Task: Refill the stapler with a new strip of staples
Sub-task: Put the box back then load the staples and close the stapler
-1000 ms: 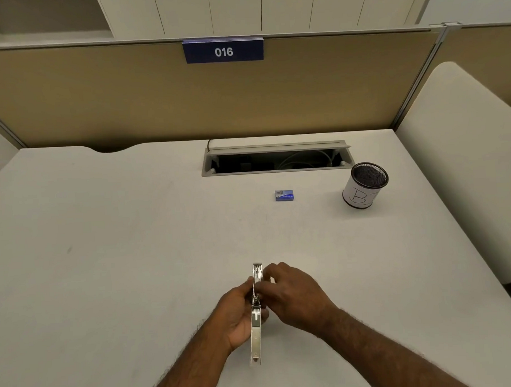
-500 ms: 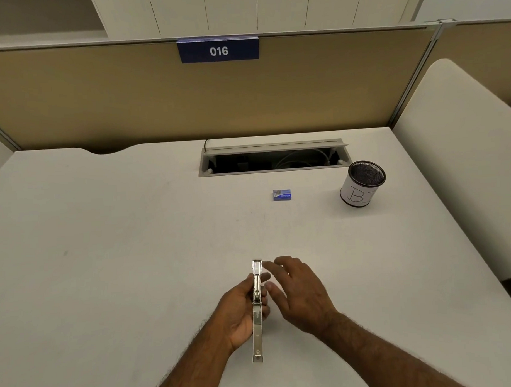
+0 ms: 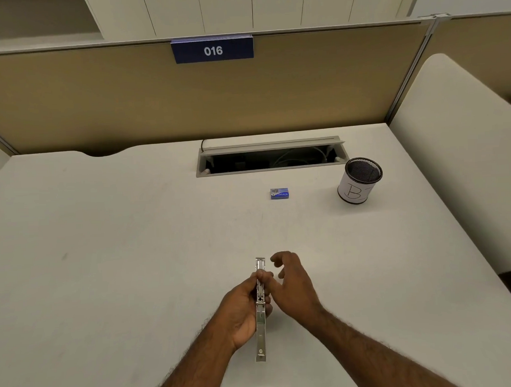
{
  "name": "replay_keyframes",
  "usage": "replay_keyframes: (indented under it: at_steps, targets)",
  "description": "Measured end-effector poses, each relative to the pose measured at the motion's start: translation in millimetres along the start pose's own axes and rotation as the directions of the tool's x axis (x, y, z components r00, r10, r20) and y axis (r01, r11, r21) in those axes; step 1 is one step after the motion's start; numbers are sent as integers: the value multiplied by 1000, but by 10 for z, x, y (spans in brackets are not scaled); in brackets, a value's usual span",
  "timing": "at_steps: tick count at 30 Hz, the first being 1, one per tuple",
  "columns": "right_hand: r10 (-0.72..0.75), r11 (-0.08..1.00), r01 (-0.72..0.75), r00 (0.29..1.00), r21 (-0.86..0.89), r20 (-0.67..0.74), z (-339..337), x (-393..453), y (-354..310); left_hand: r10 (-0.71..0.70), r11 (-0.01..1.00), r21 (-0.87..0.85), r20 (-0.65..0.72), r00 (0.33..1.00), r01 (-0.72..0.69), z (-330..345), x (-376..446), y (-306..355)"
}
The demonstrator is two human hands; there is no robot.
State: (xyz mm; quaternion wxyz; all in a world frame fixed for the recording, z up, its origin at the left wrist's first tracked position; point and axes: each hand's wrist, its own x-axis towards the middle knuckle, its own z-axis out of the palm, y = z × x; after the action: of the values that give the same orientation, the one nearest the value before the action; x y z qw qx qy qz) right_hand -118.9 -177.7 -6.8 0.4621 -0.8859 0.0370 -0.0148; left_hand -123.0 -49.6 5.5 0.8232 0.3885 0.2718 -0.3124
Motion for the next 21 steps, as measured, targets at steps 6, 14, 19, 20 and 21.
replay_keyframes:
  at_steps: [6, 14, 19, 20, 21]
  targets:
    - [-576, 753, 590, 805, -293, 140, -104, -272, 143, 28, 996, -81, -13, 1000, -29, 4, -11, 147]
    - [-748, 559, 770, 628, -308, 214, -67, -418, 93, 31, 998, -45, -85, 996, -34, -4, -43, 213]
    - [-376, 920, 382, 924, 88, -71, -69, -222, -150, 74, 996, -41, -56, 996, -76, 48, -76, 84]
    - [-269, 945, 282, 958, 168, -95, -79, -164, -195, 83, 995, -47, -69, 994, -86, 66, -80, 62]
    - [-153, 956, 168, 985, 241, -79, -95, -104, -228, 85, 994, -60, -91, 992, -91, 88, -80, 45]
